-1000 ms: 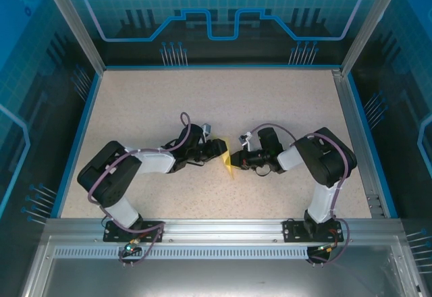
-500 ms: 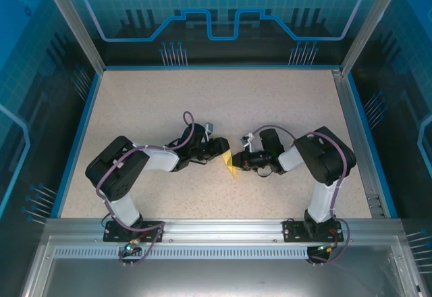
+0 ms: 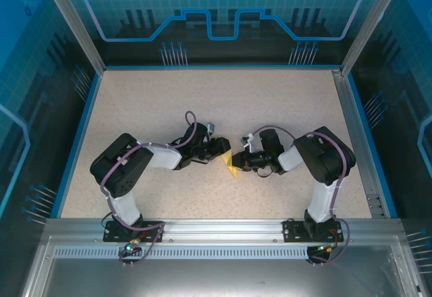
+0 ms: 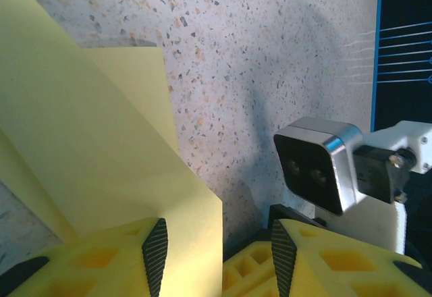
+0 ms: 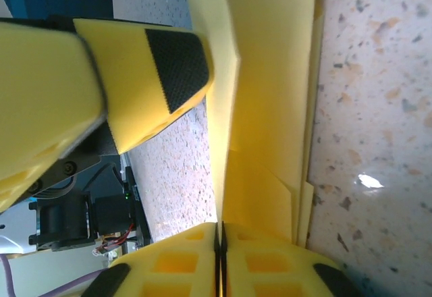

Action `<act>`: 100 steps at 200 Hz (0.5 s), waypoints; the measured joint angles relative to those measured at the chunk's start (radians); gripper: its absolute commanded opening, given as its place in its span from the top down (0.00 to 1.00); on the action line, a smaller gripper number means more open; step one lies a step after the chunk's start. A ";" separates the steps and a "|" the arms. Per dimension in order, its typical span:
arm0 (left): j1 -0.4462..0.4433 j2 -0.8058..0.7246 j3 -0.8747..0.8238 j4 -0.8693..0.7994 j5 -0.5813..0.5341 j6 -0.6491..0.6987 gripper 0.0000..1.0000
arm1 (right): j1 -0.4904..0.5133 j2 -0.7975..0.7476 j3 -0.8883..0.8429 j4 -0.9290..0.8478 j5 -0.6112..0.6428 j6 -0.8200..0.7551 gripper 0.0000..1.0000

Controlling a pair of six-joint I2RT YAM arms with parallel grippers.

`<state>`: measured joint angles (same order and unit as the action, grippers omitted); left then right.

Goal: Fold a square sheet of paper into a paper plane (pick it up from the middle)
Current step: Fold the wing for the fifth time at the center of the table.

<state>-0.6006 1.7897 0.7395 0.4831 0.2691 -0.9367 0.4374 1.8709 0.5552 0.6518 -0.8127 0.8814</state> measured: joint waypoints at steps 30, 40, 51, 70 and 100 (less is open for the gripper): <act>0.000 0.019 0.005 -0.015 -0.004 0.000 0.52 | 0.000 -0.055 0.000 -0.089 0.029 -0.050 0.76; 0.000 0.023 0.006 -0.018 -0.005 0.000 0.52 | 0.000 -0.075 0.000 -0.125 0.043 -0.074 0.74; 0.000 0.024 0.011 -0.024 -0.006 0.000 0.52 | 0.003 -0.097 0.005 -0.174 0.062 -0.105 0.71; -0.001 0.025 0.017 -0.031 -0.008 -0.003 0.52 | 0.013 -0.124 0.016 -0.235 0.085 -0.148 0.68; -0.001 0.026 0.020 -0.035 -0.010 -0.004 0.53 | 0.037 -0.166 0.023 -0.310 0.137 -0.210 0.62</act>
<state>-0.6014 1.8160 0.7597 0.4477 0.2592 -0.9405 0.4740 1.7046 0.5777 0.3420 -0.6754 0.6712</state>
